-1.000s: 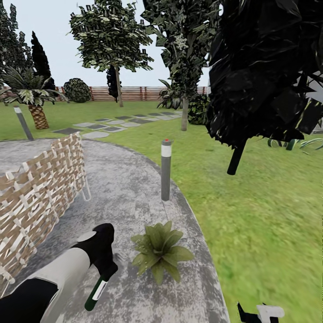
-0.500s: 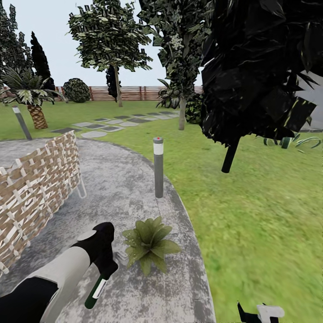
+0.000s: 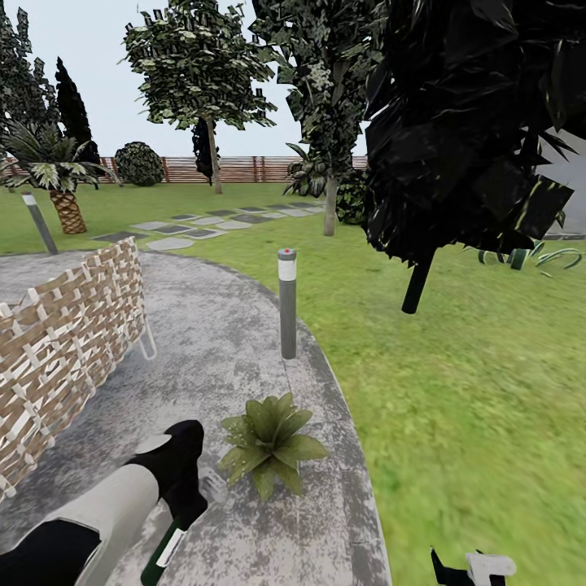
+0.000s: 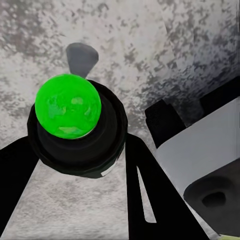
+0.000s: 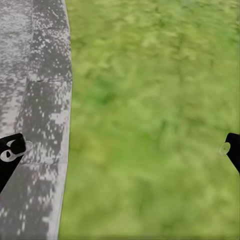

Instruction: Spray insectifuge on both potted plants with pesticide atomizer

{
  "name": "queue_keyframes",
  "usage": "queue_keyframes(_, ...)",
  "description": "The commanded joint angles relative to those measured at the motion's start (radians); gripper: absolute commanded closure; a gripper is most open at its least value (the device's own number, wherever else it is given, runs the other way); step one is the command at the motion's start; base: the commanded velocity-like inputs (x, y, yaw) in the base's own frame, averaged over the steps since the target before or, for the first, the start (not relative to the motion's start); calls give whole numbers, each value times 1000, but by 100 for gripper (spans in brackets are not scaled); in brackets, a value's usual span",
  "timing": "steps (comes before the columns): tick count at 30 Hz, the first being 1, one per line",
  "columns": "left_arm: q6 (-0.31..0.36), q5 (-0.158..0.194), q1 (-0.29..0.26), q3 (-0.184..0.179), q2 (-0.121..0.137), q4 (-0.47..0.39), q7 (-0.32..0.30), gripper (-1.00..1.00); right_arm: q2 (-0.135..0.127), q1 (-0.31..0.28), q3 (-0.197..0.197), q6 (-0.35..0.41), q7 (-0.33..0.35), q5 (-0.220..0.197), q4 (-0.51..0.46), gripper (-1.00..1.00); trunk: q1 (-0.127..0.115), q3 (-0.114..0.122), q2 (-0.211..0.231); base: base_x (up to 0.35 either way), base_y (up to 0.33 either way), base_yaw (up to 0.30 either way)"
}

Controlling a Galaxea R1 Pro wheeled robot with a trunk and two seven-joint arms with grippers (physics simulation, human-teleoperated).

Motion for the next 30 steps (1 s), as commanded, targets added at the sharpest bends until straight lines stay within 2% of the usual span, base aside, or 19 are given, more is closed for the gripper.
queue_keyframes(1,6,-9,0,-3,-1,-2,-10,100,0,-1,-9,-3,9,1,0,-100,0,-1,0,0,0,0)
queue_keyframes(6,6,-6,1,-2,-3,-2,-8,100,0,-1,-9,-3,9,1,0,-100,0,-1,0,91,-60,0)
queue_keyframes(16,6,-8,0,-1,-2,-6,-8,100,1,-1,-9,-3,9,1,0,-100,0,-1,0,61,-199,10)
queue_keyframes(20,6,-8,0,1,-2,-14,-8,100,1,-1,-9,-3,9,1,0,-100,0,-1,0,-67,-174,207)
queue_keyframes(30,6,-8,0,8,5,-18,-8,100,1,-1,-9,-3,9,1,0,-100,0,-1,0,-4,-11,272)
